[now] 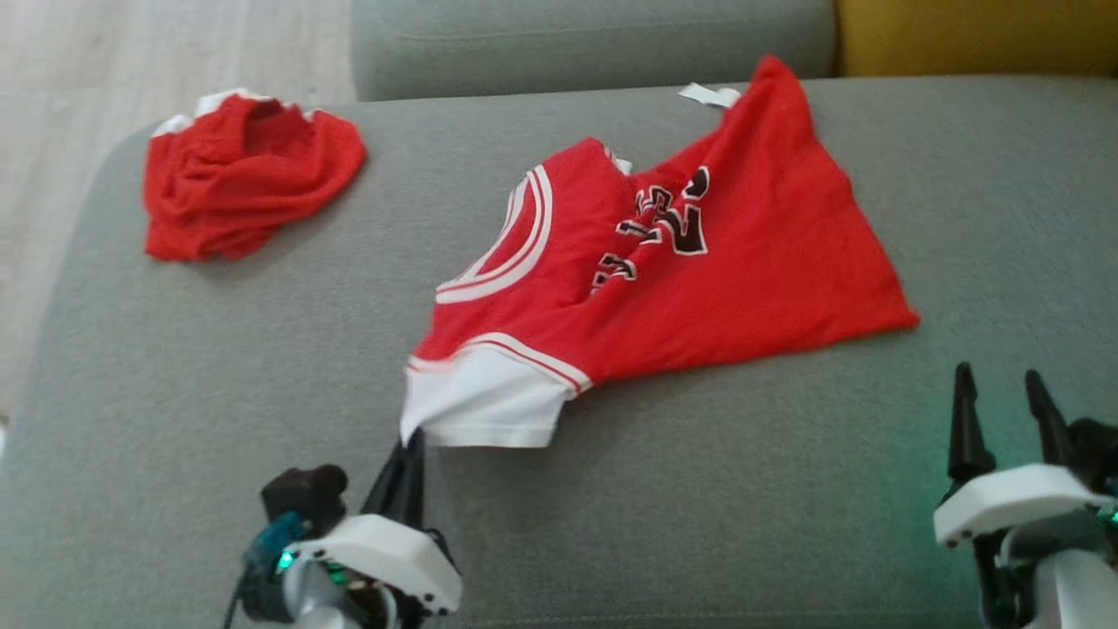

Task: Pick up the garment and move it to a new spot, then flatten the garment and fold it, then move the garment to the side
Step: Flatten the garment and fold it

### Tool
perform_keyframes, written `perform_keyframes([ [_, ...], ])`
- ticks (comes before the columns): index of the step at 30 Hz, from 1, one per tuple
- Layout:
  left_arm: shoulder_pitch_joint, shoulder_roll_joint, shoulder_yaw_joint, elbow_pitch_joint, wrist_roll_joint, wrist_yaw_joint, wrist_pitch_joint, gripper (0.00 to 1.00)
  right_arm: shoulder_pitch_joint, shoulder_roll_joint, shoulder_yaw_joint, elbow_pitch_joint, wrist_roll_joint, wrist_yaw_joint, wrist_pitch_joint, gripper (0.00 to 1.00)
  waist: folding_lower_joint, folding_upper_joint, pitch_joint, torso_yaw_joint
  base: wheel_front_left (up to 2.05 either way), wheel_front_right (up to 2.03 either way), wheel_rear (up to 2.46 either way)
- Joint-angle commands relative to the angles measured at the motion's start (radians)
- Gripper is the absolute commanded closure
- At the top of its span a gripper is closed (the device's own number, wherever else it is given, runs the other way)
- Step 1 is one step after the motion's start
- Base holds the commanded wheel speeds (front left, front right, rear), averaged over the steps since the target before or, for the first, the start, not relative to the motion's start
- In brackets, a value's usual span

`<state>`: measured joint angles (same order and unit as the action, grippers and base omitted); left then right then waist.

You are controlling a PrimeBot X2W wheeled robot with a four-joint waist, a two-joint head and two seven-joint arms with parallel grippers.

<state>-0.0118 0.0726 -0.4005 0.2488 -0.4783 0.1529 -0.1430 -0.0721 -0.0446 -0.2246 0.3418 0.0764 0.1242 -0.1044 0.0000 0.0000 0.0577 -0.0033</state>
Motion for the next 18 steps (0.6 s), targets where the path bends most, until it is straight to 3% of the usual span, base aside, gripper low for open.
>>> perform_keyframes([
  [1,-0.004,0.021,0.048,-0.053,-0.008,0.014,-0.013,1.0,-0.06,-0.006,0.008,-0.018,-0.022,0.007,0.007,0.0,0.0,0.0,-0.011,0.028,0.0,0.0,0.0],
  [6,0.024,0.046,0.079,-0.132,-0.017,0.039,-0.011,1.0,-0.104,-0.006,-0.024,0.054,-0.062,0.007,0.044,0.0,0.0,0.0,-0.012,0.061,0.0,0.0,0.0],
  [18,0.04,0.058,0.067,-0.223,-0.013,0.058,0.011,1.0,-0.231,-0.006,0.017,0.314,-0.089,0.007,0.109,0.0,0.0,0.0,0.029,0.108,0.0,0.0,0.0],
])
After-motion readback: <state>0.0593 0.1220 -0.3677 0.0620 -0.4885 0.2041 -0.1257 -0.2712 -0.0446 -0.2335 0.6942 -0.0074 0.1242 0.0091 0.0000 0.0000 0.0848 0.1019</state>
